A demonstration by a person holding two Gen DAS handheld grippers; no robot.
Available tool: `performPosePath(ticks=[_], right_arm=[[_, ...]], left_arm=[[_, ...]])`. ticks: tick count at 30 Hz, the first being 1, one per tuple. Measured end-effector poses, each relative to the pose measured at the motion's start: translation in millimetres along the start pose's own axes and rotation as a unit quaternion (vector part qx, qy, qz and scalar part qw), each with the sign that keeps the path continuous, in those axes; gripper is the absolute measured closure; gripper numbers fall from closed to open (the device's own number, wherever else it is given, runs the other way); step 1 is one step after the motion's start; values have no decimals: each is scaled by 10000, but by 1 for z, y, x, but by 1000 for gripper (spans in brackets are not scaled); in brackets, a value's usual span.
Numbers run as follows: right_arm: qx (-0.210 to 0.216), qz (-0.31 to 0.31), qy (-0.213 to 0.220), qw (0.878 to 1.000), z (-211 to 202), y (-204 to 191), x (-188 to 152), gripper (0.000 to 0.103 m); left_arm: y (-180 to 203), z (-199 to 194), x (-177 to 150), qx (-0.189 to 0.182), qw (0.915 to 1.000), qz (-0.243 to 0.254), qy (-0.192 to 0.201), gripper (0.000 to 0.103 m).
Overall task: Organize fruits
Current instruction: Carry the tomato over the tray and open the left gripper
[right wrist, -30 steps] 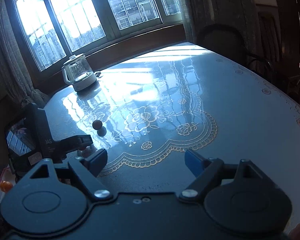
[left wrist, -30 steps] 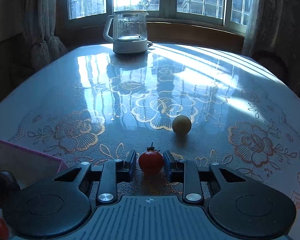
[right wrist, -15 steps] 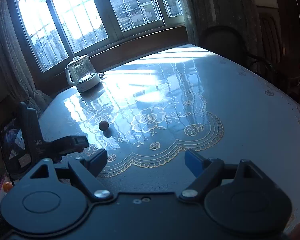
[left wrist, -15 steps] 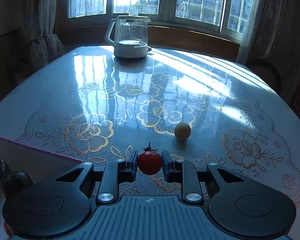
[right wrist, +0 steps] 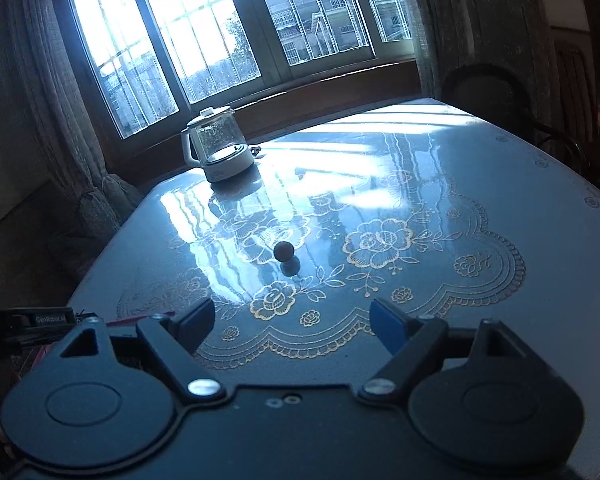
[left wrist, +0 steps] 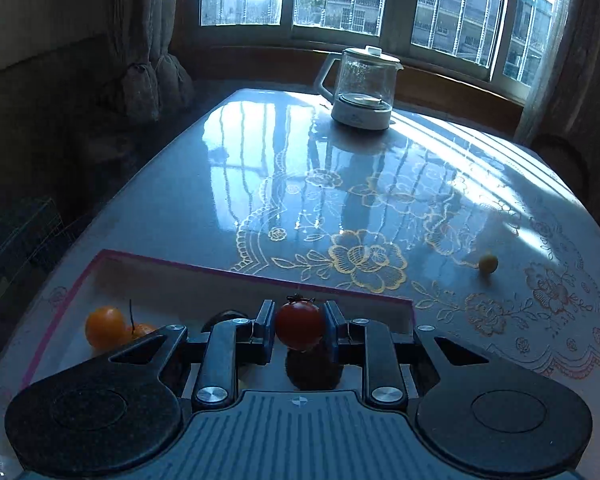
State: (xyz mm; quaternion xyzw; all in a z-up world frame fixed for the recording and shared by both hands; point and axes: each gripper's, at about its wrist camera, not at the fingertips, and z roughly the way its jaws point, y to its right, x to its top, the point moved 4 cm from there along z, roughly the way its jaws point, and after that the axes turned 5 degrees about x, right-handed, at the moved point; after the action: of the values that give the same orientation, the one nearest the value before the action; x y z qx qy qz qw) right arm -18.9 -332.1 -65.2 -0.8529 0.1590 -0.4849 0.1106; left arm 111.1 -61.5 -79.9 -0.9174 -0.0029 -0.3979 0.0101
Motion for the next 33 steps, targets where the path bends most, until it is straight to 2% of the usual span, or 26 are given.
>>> performPosePath(ticks=[5,11,22,26,29,30,32,33], right_arm=[[226,-82,-65,9997,11,-38,-5,19],[397,-227,-115,9989,17,-74,-10,19],[329,-231,-139,9991,15,-95,-20,18],[251,-240,-118,9993,13,-93,-22,15],[120,-370,-115,9992,17,-93,-20,8],[61,-438,-110,9990,19,-92,-18,8],[17,-585,-79,9983,26,-93,-10,8],[0,-645,-52,9979,30,-92,-5,8]], left_arm=[[-58,8,-13,378,9990,-110,-224,78],[-98,25,-27,565,9971,-160,-492,78],[-112,34,-36,659,9963,10,-555,77],[-109,29,-33,646,9968,157,-443,77],[-112,26,-29,517,9973,80,-508,77],[-113,24,-28,491,9976,39,-492,76],[-118,15,-26,449,9984,-40,-346,66],[-120,11,-24,474,9985,-73,-270,51]])
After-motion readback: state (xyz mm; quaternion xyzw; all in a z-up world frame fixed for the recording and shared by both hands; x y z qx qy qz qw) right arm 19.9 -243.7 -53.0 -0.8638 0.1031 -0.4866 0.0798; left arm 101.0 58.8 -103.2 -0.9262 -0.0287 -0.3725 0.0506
